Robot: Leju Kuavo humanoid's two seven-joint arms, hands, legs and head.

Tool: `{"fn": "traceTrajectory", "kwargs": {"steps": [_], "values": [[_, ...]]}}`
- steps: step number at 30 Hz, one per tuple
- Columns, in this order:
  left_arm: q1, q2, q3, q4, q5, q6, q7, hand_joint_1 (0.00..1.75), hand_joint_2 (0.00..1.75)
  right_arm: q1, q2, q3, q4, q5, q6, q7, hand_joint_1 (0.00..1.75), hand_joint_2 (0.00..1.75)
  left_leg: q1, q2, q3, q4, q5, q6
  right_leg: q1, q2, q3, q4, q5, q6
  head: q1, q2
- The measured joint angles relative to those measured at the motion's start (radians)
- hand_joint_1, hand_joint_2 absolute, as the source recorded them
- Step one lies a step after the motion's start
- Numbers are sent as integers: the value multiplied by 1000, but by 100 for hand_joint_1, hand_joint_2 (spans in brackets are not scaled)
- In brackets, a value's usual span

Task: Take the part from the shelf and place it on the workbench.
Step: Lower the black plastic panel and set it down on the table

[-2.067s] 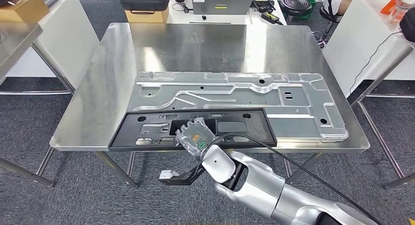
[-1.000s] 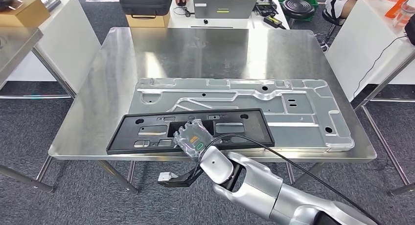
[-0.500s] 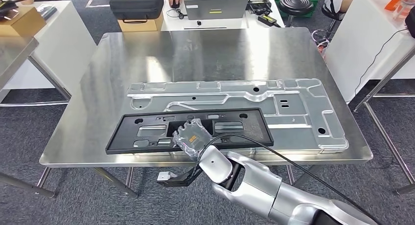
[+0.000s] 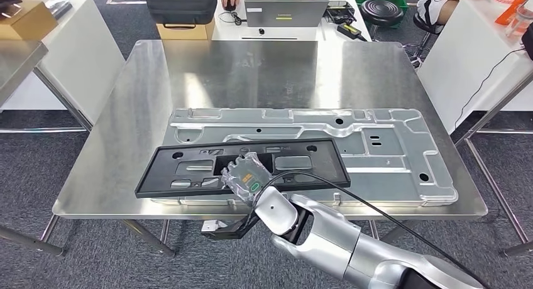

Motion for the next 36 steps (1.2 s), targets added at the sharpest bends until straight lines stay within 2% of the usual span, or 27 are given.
{"fn": "traceTrajectory", "kwargs": {"steps": [2, 3, 4, 6, 8, 9, 10, 12, 13, 14, 15, 17, 18, 19, 22, 24, 25, 27, 28, 29, 30, 32, 33, 34, 36], "values": [[0, 0, 0, 0, -3, 0, 0, 0, 175, -1, 0, 0, 2, 0, -3, 0, 175, 175, -1, -3, 10, 0, -9, -7, 0, 0, 65, -147, 78, -5, 1, 0], [-1, 0, 0, 0, -5, 0, 0, 0, 175, -2, 1, 0, 3, 0, -5, 0, 175, 175, -3, -3, 13, 1, -13, -12, 1, 1, 93, -208, 100, -8, 1, 0], [-1, 0, 0, 0, -7, 0, 0, 0, 175, -2, 1, 0, 4, 0, -7, 0, 175, 175, -5, -3, 14, 1, -17, -17, 3, 2, 108, -243, 108, -11, 1, 0], [-2, 0, 0, 0, -9, 0, 0, 0, 175, -3, 2, 0, 6, -1, -10, 0, 175, 175, -5, -3, 13, -1, -19, -27, 7, 3, 112, -257, 103, -19, 1, 0], [-2, 0, 0, 0, -10, 0, 1, 0, 175, -4, 3, 0, 9, -1, -11, 1, 175, 175, -2, -1, 8, 8, -29, -37, 4, 3, 115, -262, 102, -29, 1, 0], [-3, 0, 0, 0, -10, 0, 1, 0, 175, -5, 4, 0, 12, -1, -12, 1, 175, 175, -2, 1, -6, 39, -46, -41, 1, 3, 119, -265, 103, -34, 1, 0], [-3, 0, 0, 0, -10, 0, 1, 0, 175, -6, 5, 0, 14, -1, -13, 1, 175, 175, -1, 2, -34, 93, -71, -45, -1, 2, 122, -267, 102, -38, 1, 0], [-8, 0, 0, 0, -10, 0, 1, 0, 175, -6, 5, 1, 19, -1, -14, 2, 175, 175, -1, 3, -109, 237, -124, -51, 0, 1, 126, -267, 98, -44, 2, 0], [-11, 1, 1, 0, -9, 0, 0, 0, 175, -4, 5, 1, 21, -1, -14, 1, 175, 175, -1, 3, -138, 287, -134, -52, 0, 1, 128, -267, 96, -45, 3, 0], [-13, 1, 1, 0, -9, 0, 0, 0, 175, -2, 5, 2, 24, -1, -14, 1, 175, 175, -1, 3, -150, 298, -123, -53, 0, 1, 132, -267, 93, -46, 3, 0], [-15, 1, 1, 0, -9, 0, 1, 0, 175, 0, 6, 2, 27, -1, -14, 1, 175, 175, -1, 3, -142, 269, -94, -52, 0, 2, 136, -267, 90, -45, 2, 0], [-12, 1, 1, 0, -9, 0, 2, 0, 175, 0, 7, 2, 30, -1, -15, 1, 175, 175, 0, 4, -84, 128, -16, -49, 1, 5, 147, -267, 83, -40, 1, 0], [-10, 2, 1, 0, -9, 0, 3, 0, 175, -1, 8, 2, 32, -1, -15, 1, 175, 175, -1, 4, -56, 65, 8, -46, 3, 7, 150, -265, 80, -36, 0, 0], [-8, 2, 1, 0, -9, 0, 3, 0, 175, -2, 9, 2, 33, -1, -15, 1, 175, 175, -3, 4, -39, 25, 20, -42, 5, 7, 150, -264, 77, -31, 0, 0], [-5, 2, 1, 0, -8, 0, 3, 0, 175, -2, 11, 2, 37, -1, -15, 0, 175, 175, -7, 0, -32, 8, 17, -25, 8, 7, 149, -265, 74, -19, 0, 0], [-4, 1, 1, 0, -8, 0, 3, 0, 175, -2, 11, 2, 38, -1, -15, 0, 175, 175, -4, -1, -27, 5, 17, -12, 5, 4, 139, -234, 51, -10, 0, 0], [-4, 1, 1, 0, -8, 0, 3, 0, 175, -2, 11, 2, 39, -1, -16, 0, 175, 175, -3, -1, -23, 4, 16, -6, 4, 3, 118, -186, 26, -6, 0, 0], [-4, 1, 1, 0, -8, -1, 3, 0, 175, 0, 11, 3, 41, -1, -17, 0, 175, 175, -3, 0, -20, 4, 12, 0, 3, 2, 44, -40, -35, -1, 1, 0], [-3, 1, 1, 0, -8, -1, 3, 0, 175, 2, 11, 3, 43, -1, -17, 0, 175, 175, -4, 0, -18, 4, 11, 2, 3, 2, 9, 21, -51, -1, 1, 0], [-3, 1, 1, 0, -8, -1, 3, 0, 175, 4, 11, 3, 46, -1, -17, 0, 175, 175, -4, 0, -16, 4, 9, 3, 3, 2, -10, 47, -47, -1, 1, 0], [-2, 1, 1, 0, -8, -1, 3, 0, 175, 6, 11, 3, 49, -1, -17, -1, 175, 175, -4, -1, -12, 4, 6, 3, 3, 2, -8, 30, -23, -3, 1, 0], [-2, 1, 1, 0, -8, -1, 3, 0, 175, 7, 11, 3, 53, -1, -18, -1, 175, 175, -4, -4, -2, 4, -1, 0, 3, 2, 49, -106, 58, -11, 1, 0], [-2, 0, 1, 0, -8, -1, 3, 0, 175, 6, 11, 3, 54, -1, -19, -2, 175, 175, -6, -5, 0, 5, -5, -4, 6, 2, 81, -178, 87, -16, 1, 0], [-2, 0, 1, 0, -8, -1, 3, 0, 175, 6, 12, 3, 55, -1, -20, -2, 175, 175, -8, -6, 0, 5, -8, -9, 8, 2, 102, -228, 103, -20, 0, 0], [-2, 0, 1, 0, -8, -1, 3, 0, 175, 6, 13, 3, 57, -1, -22, -2, 175, 175, -9, -6, -4, 5, -11, -19, 13, 4, 113, -257, 102, -26, 0, 0]]}}
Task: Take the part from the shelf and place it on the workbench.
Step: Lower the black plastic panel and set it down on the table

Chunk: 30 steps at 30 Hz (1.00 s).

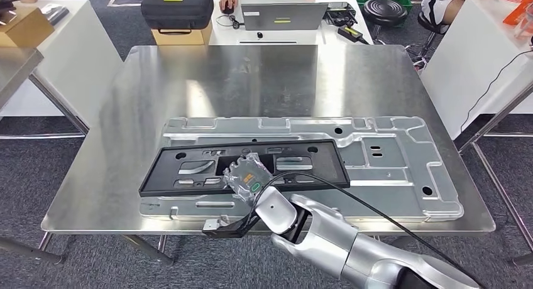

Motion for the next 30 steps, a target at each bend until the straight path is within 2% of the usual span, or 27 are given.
{"fn": "traceTrajectory", "kwargs": {"steps": [2, 3, 4, 6, 7, 8, 9, 10, 12, 13, 14, 17, 18, 19, 20, 22, 23, 24, 25, 27, 28, 29, 30], "values": [[0, 0, 0, 0, 0, 0, 0, 0, 175, 1, 1, 0, 4, 0, -1, 0, 175, 175, 3, 1, 0, 2, -6, -10, -2, 1, 2, -5, 0, -8, 0, 0], [0, 0, 0, 0, 0, 0, 0, 0, 175, 1, 2, 0, 5, 0, -2, 0, 175, 175, 4, 2, -8, 20, -18, -15, -5, 0, 6, -8, 0, -13, 0, 0], [-1, 0, 0, 0, 1, 0, 0, 0, 175, 0, 4, 0, 6, 0, -3, 0, 175, 175, 4, 3, -28, 63, -40, -21, -8, -1, 9, -11, 0, -17, -1, 0], [-4, 1, 1, 0, 2, 0, -2, 0, 175, 0, 6, 0, 8, 0, -4, -1, 175, 175, 5, 6, -99, 203, -98, -30, -10, -2, 14, -12, -4, -23, -1, 0], [-7, 2, 1, 0, 2, 1, -4, 0, 175, 2, 7, 0, 10, 0, -4, -2, 175, 175, 5, 6, -135, 269, -118, -33, -10, -2, 16, -11, -6, -25, -1, 0], [-11, 2, 2, 0, 2, 1, -4, 0, 175, 5, 7, 0, 12, 0, -5, -3, 175, 175, 5, 7, -155, 303, -120, -34, -11, -3, 20, -11, -9, -25, 0, 0], [-12, 2, 2, 0, 2, 1, -4, 0, 175, 7, 7, 0, 14, 0, -5, -3, 175, 175, 6, 7, -156, 296, -102, -35, -11, -2, 24, -11, -12, -24, -1, 0], [-12, 2, 3, 0, 2, 1, -3, 0, 175, 9, 8, 0, 15, 0, -6, -4, 175, 175, 6, 8, -136, 246, -67, -34, -11, -1, 30, -11, -16, -23, -1, 0], [-7, 2, 3, 0, 1, 0, -2, 0, 175, 10, 10, 0, 16, 0, -10, -5, 175, 175, 5, 10, -70, 97, 8, -30, -9, 2, 41, -11, -24, -16, -2, 0], [-4, 2, 3, 0, 1, 0, -2, 0, 175, 9, 11, 0, 18, 0, -12, -5, 175, 175, 3, 10, -45, 41, 27, -25, -7, 3, 43, -10, -27, -12, -3, 0], [-2, 2, 3, 0, 1, 0, -2, 0, 175, 9, 12, 0, 19, 0, -14, -5, 175, 175, 1, 10, -32, 10, 32, -20, -5, 4, 43, -9, -29, -8, -4, 0], [1, 2, 3, 0, 1, 0, -3, 0, 175, 10, 14, 0, 23, 0, -15, -7, 175, 175, 0, 6, -27, 0, 27, -3, -5, 2, 41, -7, -35, 5, -4, 0], [0, 2, 3, 0, 1, 0, -3, 0, 175, 10, 15, 0, 23, 0, -16, -7, 175, 175, 2, 5, -24, -2, 27, 3, -5, 1, 36, 8, -46, 9, -4, 0], [0, 2, 3, 0, 1, 0, -3, 0, 175, 10, 15, 0, 24, 0, -16, -7, 175, 175, 5, 5, -21, -5, 26, 9, -6, 0, 21, 44, -67, 14, -3, 0], [0, 2, 3, 0, 1, 0, -3, 0, 175, 10, 15, 0, 24, 0, -17, -7, 175, 175, 6, 6, -16, -6, 25, 14, -7, 0, -7, 102, -96, 17, -3, 0], [2, 2, 3, 0, 1, 0, -3, 0, 175, 11, 14, 0, 26, 0, -17, -7, 175, 175, 6, 7, -11, -6, 20, 21, -8, -1, -84, 251, -152, 22, -2, 0], [2, 2, 3, 0, 1, 0, -3, 0, 175, 12, 14, 0, 28, 0, -17, -7, 175, 175, 6, 7, -8, -6, 17, 22, -8, -1, -112, 297, -159, 23, -2, 0], [3, 2, 3, 0, 1, 0, -3, 0, 175, 12, 14, 0, 30, 0, -17, -7, 175, 175, 6, 6, -4, -6, 14, 22, -8, -1, -123, 306, -147, 23, -2, 0], [3, 2, 3, 0, 1, 0, -3, 0, 175, 13, 14, 0, 32, 0, -17, -7, 175, 175, 6, 5, 1, -6, 10, 21, -8, -1, -112, 269, -114, 21, -2, 0], [4, 2, 3, 0, 1, 0, -3, 0, 175, 12, 14, 0, 33, 0, -18, -7, 175, 175, 5, 2, 13, -6, 1, 15, -8, -2, -49, 122, -32, 14, -1, 0], [4, 2, 3, 0, 1, 0, -3, 0, 175, 11, 15, 0, 33, 0, -19, -7, 175, 175, 3, 1, 15, -5, -4, 11, -7, -2, -21, 56, -6, 10, -1, 0], [4, 2, 3, 0, 1, 0, -3, 0, 175, 11, 15, 0, 34, 0, -19, -7, 175, 175, 2, 1, 15, -4, -7, 6, -5, -1, -5, 17, 5, 7, -1, 0], [5, 2, 3, 0, 1, 0, -3, 0, 175, 11, 15, 0, 34, 0, -20, -7, 175, 175, 1, 1, 13, -5, -8, 2, -2, -1, -1, 3, 3, 3, -1, 0]]}}
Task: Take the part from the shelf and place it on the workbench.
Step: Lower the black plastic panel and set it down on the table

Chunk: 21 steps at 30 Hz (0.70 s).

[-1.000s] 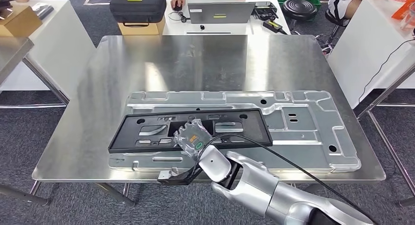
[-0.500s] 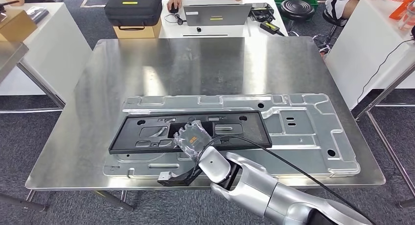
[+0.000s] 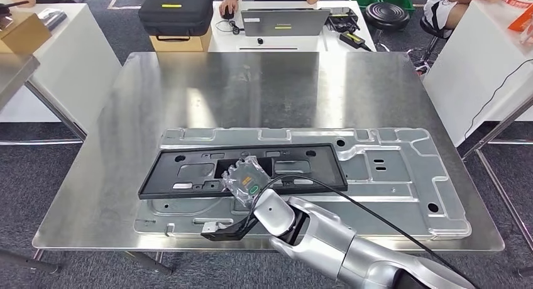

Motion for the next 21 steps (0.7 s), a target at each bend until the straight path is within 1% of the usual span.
{"fn": "traceTrajectory", "kwargs": {"steps": [1, 3, 4, 5, 7, 8, 9, 10, 11, 12, 13, 14, 15, 16, 18, 19, 20, 21], "values": [[0, 0, 0, 0, 0, 0, 0, 0, 175, 0, 0, 0, 1, 0, -1, 0, 175, 175, 0, 0, -1, -1, -1, -5, 2, 1, -1, -4, -1, -4, 0, 0], [1, 0, 0, 0, 0, 0, 0, 0, 175, 0, 2, 0, 3, 0, -2, -1, 175, 175, 2, 2, -5, 7, -12, -14, -2, 0, 3, -9, -2, -13, 0, 0], [0, 0, 0, 0, 1, 0, 0, 0, 175, 0, 3, 0, 4, 0, -2, -1, 175, 175, 3, 3, -18, 37, -28, -19, -5, 0, 6, -12, -2, -18, 0, 0], [0, 0, 0, 0, 1, 0, 0, 0, 175, -1, 5, 0, 4, 0, -3, 0, 175, 175, 3, 4, -44, 89, -54, -24, -8, 0, 10, -15, -2, -22, 0, 0], [-6, 1, 0, 0, 2, 1, -1, 0, 175, 0, 6, 0, 5, 0, -3, -1, 175, 175, 3, 6, -119, 236, -108, -32, -8, -1, 14, -15, -6, -27, 1, 0], [-10, 1, 1, 0, 2, 1, -2, 0, 175, 2, 6, 0, 5, 0, -3, -1, 175, 175, 3, 6, -150, 290, -119, -34, -8, -2, 17, -15, -8, -28, 1, 0], [-13, 1, 1, 0, 2, 1, -1, 0, 175, 3, 6, 0, 6, 0, -3, -1, 175, 175, 4, 7, -164, 307, -111, -35, -8, -1, 21, -15, -11, -28, 1, 0], [-14, 1, 2, 0, 2, 1, -1, 0, 175, 4, 7, 0, 6, 0, -3, -2, 175, 175, 4, 7, -157, 282, -83, -34, -9, 0, 26, -14, -15, -28, 1, 0], [-13, 1, 2, 0, 1, 1, -1, 0, 175, 4, 7, 0, 6, 0, -3, -2, 175, 175, 4, 8, -131, 218, -42, -33, -9, 1, 33, -14, -19, -26, 0, 0], [-10, 1, 2, 0, 1, 1, 0, 0, 175, 4, 8, 0, 6, 0, -3, -2, 175, 175, 5, 9, -98, 141, -3, -31, -9, 3, 40, -15, -23, -23, 0, 0], [-8, 1, 2, 0, 1, 1, 1, 0, 175, 3, 8, 0, 6, 0, -4, -2, 175, 175, 3, 9, -68, 73, 24, -29, -7, 4, 44, -14, -27, -19, -1, 0], [-6, 1, 2, 0, 1, 1, 1, 0, 175, 2, 8, 0, 7, 0, -4, -2, 175, 175, 1, 9, -49, 29, 37, -24, -4, 5, 44, -13, -30, -15, -2, 0], [-4, 1, 2, 0, 1, 0, 1, 0, 175, 2, 8, 0, 7, 0, -4, -3, 175, 175, -2, 8, -41, 10, 37, -19, -2, 5, 43, -13, -31, -11, -3, 0], [-3, 1, 2, 0, 1, 0, 1, 0, 175, 1, 8, 0, 7, 0, -4, -4, 175, 175, -4, 6, -40, 7, 34, -13, -1, 5, 41, -13, -31, -8, -3, 0], [-3, 1, 2, 0, 2, 0, 1, 0, 175, 1, 9, 0, 7, 0, -4, -6, 175, 175, -2, 4, -38, 3, 34, -1, -2, 4, 40, -6, -40, 2, -2, 0], [-3, 1, 2, 0, 2, 0, 1, 0, 175, 0, 9, 0, 7, 0, -4, -6, 175, 175, 0, 4, -34, 1, 34, 6, -3, 3, 32, 15, -53, 7, -2, 0], [-3, 0, 2, 0, 2, 0, 1, 0, 175, 0, 9, 0, 7, 0, -4, -6, 175, 175, 3, 5, -29, -1, 34, 11, -3, 2, 11, 62, -78, 12, -1, 0], [-2, 0, 2, 0, 2, 0, 1, 0, 175, 0, 9, 0, 7, 0, -4, -7, 175, 175, 3, 5, -26, -2, 32, 16, -4, 1, -21, 129, -109, 16, 0, 0]]}}
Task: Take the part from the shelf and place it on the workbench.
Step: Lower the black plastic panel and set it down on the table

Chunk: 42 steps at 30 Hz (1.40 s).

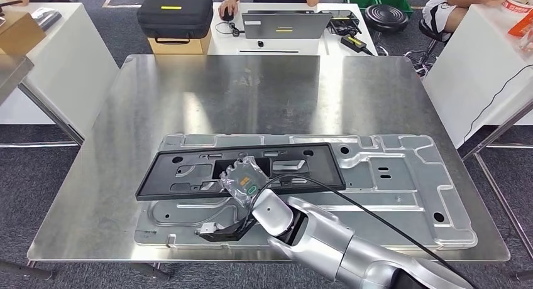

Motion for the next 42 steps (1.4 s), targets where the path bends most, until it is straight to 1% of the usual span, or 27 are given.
{"fn": "traceTrajectory", "kwargs": {"steps": [1, 2, 3, 4, 5, 6, 7, 8, 9, 10, 12, 13, 17, 20, 24, 33, 39, 40, 41, 42], "values": [[1, 0, 0, 0, 0, 0, 0, 0, 175, 1, 0, 0, 0, 0, 0, -1, 175, 175, 0, 1, 2, 0, -2, 4, 0, 0, -40, 77, -30, 3, 0, 0], [1, 0, 0, 0, 1, 0, 0, 0, 175, 2, -1, 0, 0, 0, 0, -2, 175, 175, 0, 1, 4, 0, -4, 6, -1, 0, -77, 144, -50, 5, 1, 0], [2, 0, 0, 0, 2, 0, 0, 0, 175, 3, -1, 0, 1, 0, 0, -2, 175, 175, 0, 1, 6, 0, -6, 6, -1, -1, -99, 174, -49, 5, 1, 0], [2, 0, 0, 0, 4, 0, 0, 0, 175, 4, -1, 0, 1, 0, 0, -2, 175, 175, 0, 0, 10, 0, -9, 6, -1, -1, -100, 162, -28, 4, 1, 0], [2, 0, 0, 0, 6, 0, 0, 0, 175, 4, -1, 0, 1, 0, 0, -2, 175, 175, 0, -1, 15, 0, -12, 5, -1, -1, -79, 108, 11, 2, 1, 0], [3, 0, 0, 0, 8, 0, 0, 0, 175, 3, -1, 0, 2, 0, 0, -2, 175, 175, 0, -3, 20, 0, -16, 3, -1, -1, -46, 31, 56, -2, 1, 0], [3, 0, 0, 0, 9, 1, -1, 0, 175, 3, -1, 0, 2, 0, -1, -2, 175, 175, -2, -4, 24, 1, -21, -1, 1, -1, -12, -43, 88, -6, 1, 0], [4, 0, 0, 0, 10, 1, -3, 0, 175, 2, -1, 0, 2, 0, -2, -3, 175, 175, -4, -4, 25, 2, -24, -5, 1, 0, 11, -97, 108, -10, 1, 0], [5, 0, 0, 0, 10, 3, -8, 0, 175, 1, -1, 0, 2, 0, -2, -3, 175, 175, -6, -4, 24, 4, -28, -5, 2, 0, 23, -127, 114, -11, 1, 0], [5, 0, 0, 0, 8, 4, -17, 0, 175, 1, 0, 0, 2, 0, -3, -3, 175, 175, -9, -4, 23, 6, -30, -4, 3, 1, 26, -136, 112, -10, 0, 0], [8, 1, 0, 0, 0, 8, -38, 0, 175, 2, 0, 0, 2, -1, -4, -3, 175, 175, -9, -3, 22, 6, -30, 2, 3, 3, 24, -138, 113, -8, 0, 0], [9, 1, 0, 0, -4, 10, -46, 0, 175, 2, -1, 0, 3, -1, -4, -3, 175, 175, -8, -2, 23, 3, -30, 3, 4, 4, 23, -138, 112, -9, 0, 0], [8, 1, 0, 0, -10, 13, -58, 0, 175, 2, -2, 0, 3, -1, -4, -2, 0, 0, -7, -1, 27, -7, -27, -2, 5, 6, 23, -138, 110, -13, 0, 0], [8, 1, 0, 0, -14, 11, -59, 0, 175, 2, -2, 0, 3, -3, -3, -2, 0, 0, -7, -1, 28, -9, -26, -7, 6, 5, 23, -138, 109, -16, 1, 0], [9, 1, 0, 0, -17, 17, -70, 0, 0, 1, -2, 0, 3, -4, -3, 3, 0, 0, -7, -1, 27, -10, -25, -15, 6, 5, 23, -137, 110, -19, 1, 0], [9, 1, 0, 0, -6, 0, -82, 0, 0, 1, -2, 0, 3, -8, 4, 13, 0, 0, -11, -1, 27, -9, -24, -16, 2, 5, 24, -138, 112, -20, 1, 0], [10, 1, 0, 0, -5, 0, -81, 0, 0, 0, -3, 0, 3, -10, 6, 14, 0, 0, -15, -1, 24, 1, -28, -6, -3, 4, 25, -142, 117, -11, 0, 0], [10, 1, 0, 0, -5, 0, -81, 0, 0, 0, -3, 0, 2, -10, 6, 14, 0, 0, -16, -1, 25, -1, -25, -3, -4, 5, 26, -143, 119, -9, 0, 0], [10, 1, 0, 0, -5, 0, -81, 0, 0, 0, -3, 0, 2, -10, 7, 14, 0, 0, -13, 0, 27, -7, -19, 1, -4, 4, 26, -144, 118, -5, 0, 0], [9, 1, 0, 0, -4, -1, -81, 0, 0, -1, -4, 0, 2, -10, 8, 14, 0, 0, -10, 1, 31, -15, -11, 5, -3, 4, 24, -137, 110, -1, 0, 0]]}}
